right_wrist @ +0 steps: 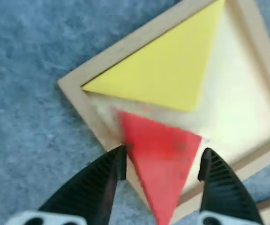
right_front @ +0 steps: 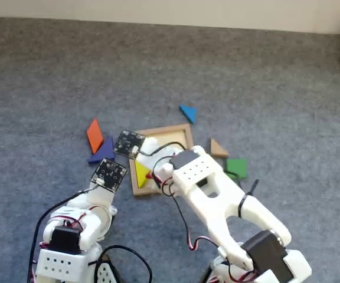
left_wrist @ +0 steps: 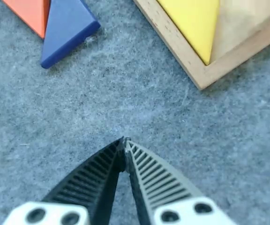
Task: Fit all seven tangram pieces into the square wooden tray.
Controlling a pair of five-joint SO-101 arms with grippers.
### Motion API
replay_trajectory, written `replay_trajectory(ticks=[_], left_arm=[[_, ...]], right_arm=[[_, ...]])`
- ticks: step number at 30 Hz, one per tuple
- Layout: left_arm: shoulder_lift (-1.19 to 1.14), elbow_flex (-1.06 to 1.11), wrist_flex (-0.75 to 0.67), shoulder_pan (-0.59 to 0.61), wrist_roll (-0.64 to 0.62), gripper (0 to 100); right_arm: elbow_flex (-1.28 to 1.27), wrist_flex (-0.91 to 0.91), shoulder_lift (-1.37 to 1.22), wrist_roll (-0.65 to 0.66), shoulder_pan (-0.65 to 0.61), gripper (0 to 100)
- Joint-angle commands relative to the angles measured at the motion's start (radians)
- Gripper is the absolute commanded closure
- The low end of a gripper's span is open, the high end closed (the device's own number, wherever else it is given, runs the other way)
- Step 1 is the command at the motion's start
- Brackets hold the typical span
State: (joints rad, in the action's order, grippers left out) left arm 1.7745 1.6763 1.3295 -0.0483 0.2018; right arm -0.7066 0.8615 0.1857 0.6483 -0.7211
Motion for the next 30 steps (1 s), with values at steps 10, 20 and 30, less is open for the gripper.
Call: replay_trajectory(ticks=[10,20,30], left_arm=[[0.041,0.019,0.003,0.008,-0.008,99],[0.041,0.019,0.003,0.008,-0.008,99],[0.041,0.019,0.003,0.008,-0.008,99]], right_arm=[[0.054,0.096,0.268,-0.038,-0.019,76.7],[-0.111,-0.137,0.266,-0.103,0.176,98.4],[-0.246,-0.312,0.202,-0.104,0.202,98.4]])
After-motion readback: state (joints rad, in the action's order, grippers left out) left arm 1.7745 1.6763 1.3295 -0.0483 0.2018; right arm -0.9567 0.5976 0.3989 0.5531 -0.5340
